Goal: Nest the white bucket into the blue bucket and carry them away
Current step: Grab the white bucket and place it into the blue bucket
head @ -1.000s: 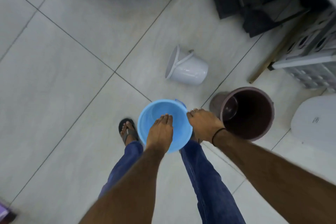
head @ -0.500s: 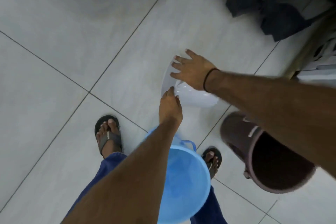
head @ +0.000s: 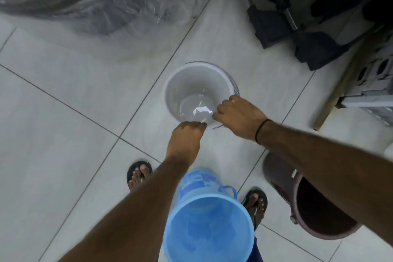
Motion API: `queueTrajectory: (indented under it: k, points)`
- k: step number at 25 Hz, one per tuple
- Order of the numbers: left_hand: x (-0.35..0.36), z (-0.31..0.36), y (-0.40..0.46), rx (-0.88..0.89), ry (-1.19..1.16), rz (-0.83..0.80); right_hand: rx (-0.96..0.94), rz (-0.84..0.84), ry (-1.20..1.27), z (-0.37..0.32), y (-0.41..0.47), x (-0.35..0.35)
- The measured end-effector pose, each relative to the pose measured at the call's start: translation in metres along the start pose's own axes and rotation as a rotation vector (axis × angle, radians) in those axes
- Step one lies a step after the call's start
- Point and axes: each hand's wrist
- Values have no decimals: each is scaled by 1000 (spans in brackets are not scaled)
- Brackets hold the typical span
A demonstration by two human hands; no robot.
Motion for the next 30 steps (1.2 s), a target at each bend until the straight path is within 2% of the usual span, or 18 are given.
queueTrajectory:
  k: [5,9,12,15,18,22,24,30]
  points:
    - [23,-22,0,134,262,-155,46,60,15,-52,1,42]
    - [52,-30,-14,225,370,-250,54,34,40,-88,-8,67]
    - [62,-30,-25,212,428,-338,87,-29,86,-105,-15,70]
    - [57,-34,-28,191,441,-313,137,-71,132,-109,-23,67]
    - [49,-48,-23,245,484,-270,194,-16,140,-96,-34,71]
    - [42,-63,-12,349,637,-353,67,-122,44,-88,-43,87]
    - [43,-67,-12,400,703,-349,70,-162,85,-91,-42,92]
    - [20,-58,-33,430,750,-325,129,-88,117,-83,-56,71]
Point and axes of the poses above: each hand's wrist, its own y-axis towards the middle knuckle, its own x-axis out of the palm, z = x × y, and after that the axes turned 13 degrees about -y, right-handed
